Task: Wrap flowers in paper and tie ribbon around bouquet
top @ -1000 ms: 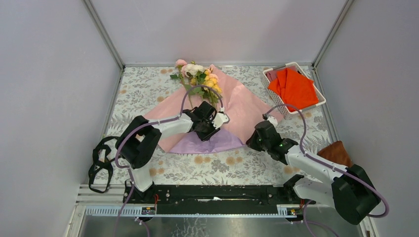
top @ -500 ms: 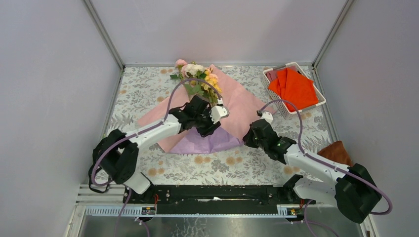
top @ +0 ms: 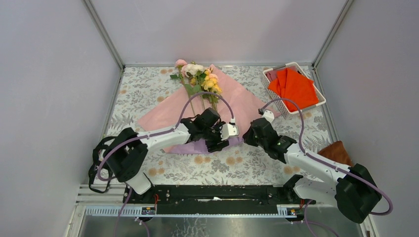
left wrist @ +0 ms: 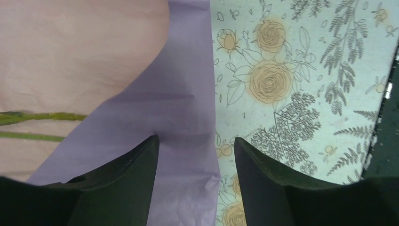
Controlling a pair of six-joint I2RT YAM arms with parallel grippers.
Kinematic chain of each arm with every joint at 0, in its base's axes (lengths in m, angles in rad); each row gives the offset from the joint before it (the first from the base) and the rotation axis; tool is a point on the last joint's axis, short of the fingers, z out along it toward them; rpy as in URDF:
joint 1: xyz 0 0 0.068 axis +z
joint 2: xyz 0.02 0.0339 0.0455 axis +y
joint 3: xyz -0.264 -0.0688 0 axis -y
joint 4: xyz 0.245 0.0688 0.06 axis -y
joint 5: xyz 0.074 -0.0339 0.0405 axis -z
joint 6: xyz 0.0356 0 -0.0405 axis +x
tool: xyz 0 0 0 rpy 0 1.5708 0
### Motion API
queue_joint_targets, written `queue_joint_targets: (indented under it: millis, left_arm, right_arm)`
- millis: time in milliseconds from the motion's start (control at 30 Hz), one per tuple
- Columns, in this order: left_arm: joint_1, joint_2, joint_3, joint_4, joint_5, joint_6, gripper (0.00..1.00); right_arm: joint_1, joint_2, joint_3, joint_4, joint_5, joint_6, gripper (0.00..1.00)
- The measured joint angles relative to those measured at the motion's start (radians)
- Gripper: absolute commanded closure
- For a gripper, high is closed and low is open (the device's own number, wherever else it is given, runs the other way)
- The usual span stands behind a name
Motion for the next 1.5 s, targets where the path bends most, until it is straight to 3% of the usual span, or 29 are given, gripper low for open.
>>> queue_joint_targets:
  millis: [533,600,700,800,1100,1267,1500]
  left_arm:
    - [-0.045,0.172,-0.002,0.173,-0.094,-0.057,0.36]
    - [-0.045,0.184,-0.007,0.190,-0.099,-0.079,0.40]
    - [-0.045,0.187,-0.014,0.220,-0.102,-0.109,0.43]
    - [-0.045,0.187,-0.025,0.241,-0.100,-0.126,0.43]
    - [-0.045,0.187,-0.040,0.277,-0.092,-0.148,0.42]
    - [-0.045,0.187,-0.043,0.282,-0.086,-0.148,0.41]
    - [-0.045,0.187,-0.044,0.282,-0.073,-0.148,0.41]
  right_arm:
    - [0.000,-0.058,-0.009,-0.002,0.006,0.113,1.00]
    - [0.000,-0.078,-0.030,0.008,0.009,0.132,0.92]
    - [0.000,-0.097,-0.067,0.018,0.014,0.164,0.67]
    - [0.000,-0.099,-0.080,0.005,0.014,0.190,0.50]
    - [0.032,-0.101,-0.154,0.051,-0.042,0.340,0.22]
    - [0.068,-0.055,-0.219,0.110,-0.056,0.446,0.18]
    - [0.068,0.064,-0.200,0.214,-0.005,0.461,0.18]
